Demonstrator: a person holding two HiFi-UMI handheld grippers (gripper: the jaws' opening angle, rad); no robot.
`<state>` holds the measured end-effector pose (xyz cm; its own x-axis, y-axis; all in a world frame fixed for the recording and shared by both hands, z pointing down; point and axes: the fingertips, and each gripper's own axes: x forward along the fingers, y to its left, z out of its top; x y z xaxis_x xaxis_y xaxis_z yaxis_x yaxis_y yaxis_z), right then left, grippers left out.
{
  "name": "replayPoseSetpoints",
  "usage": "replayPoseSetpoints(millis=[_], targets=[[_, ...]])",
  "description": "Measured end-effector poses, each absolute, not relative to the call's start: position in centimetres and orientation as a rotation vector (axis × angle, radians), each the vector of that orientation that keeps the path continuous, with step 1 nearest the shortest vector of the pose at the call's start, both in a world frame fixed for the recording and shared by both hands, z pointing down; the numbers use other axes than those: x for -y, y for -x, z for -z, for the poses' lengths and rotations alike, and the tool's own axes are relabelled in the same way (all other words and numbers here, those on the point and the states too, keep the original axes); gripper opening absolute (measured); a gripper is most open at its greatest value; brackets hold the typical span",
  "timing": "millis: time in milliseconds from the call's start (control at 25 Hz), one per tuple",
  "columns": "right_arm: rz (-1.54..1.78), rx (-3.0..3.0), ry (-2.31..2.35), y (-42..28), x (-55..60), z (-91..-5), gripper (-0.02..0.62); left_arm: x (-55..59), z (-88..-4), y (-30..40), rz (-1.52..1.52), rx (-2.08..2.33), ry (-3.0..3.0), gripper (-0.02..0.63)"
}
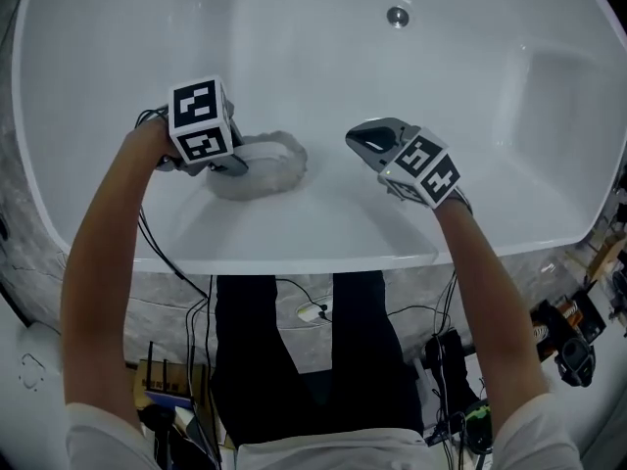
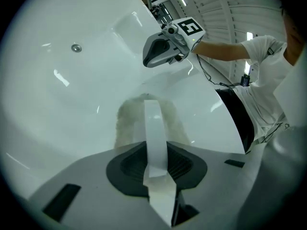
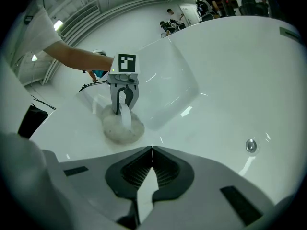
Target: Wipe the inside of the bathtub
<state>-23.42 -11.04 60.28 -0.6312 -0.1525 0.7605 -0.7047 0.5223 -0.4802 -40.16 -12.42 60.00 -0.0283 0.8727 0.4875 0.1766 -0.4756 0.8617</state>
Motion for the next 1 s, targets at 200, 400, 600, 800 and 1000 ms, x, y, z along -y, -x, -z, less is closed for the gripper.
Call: replayPoseSetpoints(millis=[200,400,600,800,1000], targets=[[-1.049,2.113,-0.725,25.6,11.3,-56.0,0.02,12.2,-58.5,40.8,-1.585,-1.108,-1.682,0.1],[-1.072,2.119,-0.709,27.4,12.6,-61.6,0.018,13.6,-66.7,40.7,-1.615,-1.12,-1.674,0.1],[-1.067,2.117,-0.658,28.4,12.7,-64.3,0.019,14.6,-71.6,40.2,-1.619,-1.067,-1.662,0.1],[-1.085,2.14,-0.603,29.5,12.5,-65.7,0.018,15.1,-75.7,39.4,-1.6,-0.997,-1.618,0.1],[-1.103,2.157,-0.604,30.4,13.2,-67.4,0.018,16.0,-79.6,39.5,-1.637,-0.94,-1.638,0.1]])
